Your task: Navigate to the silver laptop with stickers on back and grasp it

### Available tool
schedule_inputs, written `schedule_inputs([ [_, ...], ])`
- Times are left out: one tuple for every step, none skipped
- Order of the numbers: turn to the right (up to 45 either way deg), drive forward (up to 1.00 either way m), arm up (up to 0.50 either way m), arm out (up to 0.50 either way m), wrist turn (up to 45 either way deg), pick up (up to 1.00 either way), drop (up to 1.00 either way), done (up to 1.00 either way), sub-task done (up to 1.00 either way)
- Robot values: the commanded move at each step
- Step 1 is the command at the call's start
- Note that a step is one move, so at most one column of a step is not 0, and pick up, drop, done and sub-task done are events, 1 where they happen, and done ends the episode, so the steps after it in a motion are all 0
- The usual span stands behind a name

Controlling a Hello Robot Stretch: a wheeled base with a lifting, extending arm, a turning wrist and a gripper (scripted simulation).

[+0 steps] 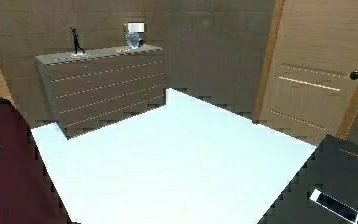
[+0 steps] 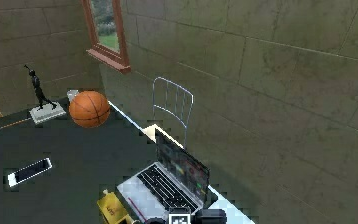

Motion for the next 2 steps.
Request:
schedule_inputs([
  [0.0,0.00,0.00,0.00,45.0,0.00,0.00,0.00,0.00],
  [0.0,0.00,0.00,0.00,45.0,0.00,0.00,0.00,0.00],
])
